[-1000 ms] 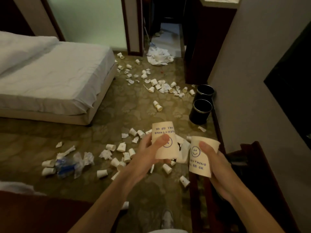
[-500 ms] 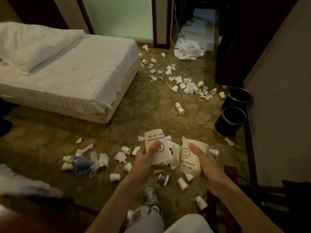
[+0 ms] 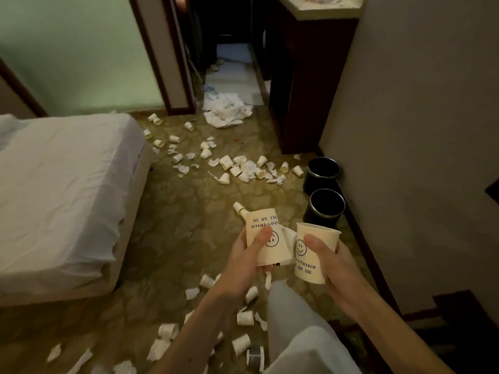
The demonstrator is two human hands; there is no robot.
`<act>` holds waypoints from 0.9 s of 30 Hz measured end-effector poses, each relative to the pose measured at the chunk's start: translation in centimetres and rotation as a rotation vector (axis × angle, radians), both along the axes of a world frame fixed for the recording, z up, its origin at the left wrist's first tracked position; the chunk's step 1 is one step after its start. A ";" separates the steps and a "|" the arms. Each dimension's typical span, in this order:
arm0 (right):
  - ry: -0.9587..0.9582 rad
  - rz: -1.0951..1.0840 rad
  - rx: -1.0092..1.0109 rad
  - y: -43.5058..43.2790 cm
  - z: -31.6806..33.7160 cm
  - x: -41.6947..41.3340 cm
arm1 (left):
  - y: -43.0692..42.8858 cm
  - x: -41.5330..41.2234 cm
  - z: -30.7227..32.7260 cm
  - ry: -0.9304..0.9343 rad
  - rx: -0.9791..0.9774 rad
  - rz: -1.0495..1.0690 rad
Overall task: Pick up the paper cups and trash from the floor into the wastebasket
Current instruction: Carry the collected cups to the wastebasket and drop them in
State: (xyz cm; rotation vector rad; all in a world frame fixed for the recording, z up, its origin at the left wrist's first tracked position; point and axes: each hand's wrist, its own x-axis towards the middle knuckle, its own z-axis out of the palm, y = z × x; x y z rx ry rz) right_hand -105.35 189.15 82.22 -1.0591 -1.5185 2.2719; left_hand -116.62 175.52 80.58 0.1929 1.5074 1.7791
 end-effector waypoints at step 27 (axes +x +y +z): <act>0.067 -0.055 -0.094 42.9 -5.0 -39.3 | 41.7 -39.2 -2.2 0.021 -0.222 -0.068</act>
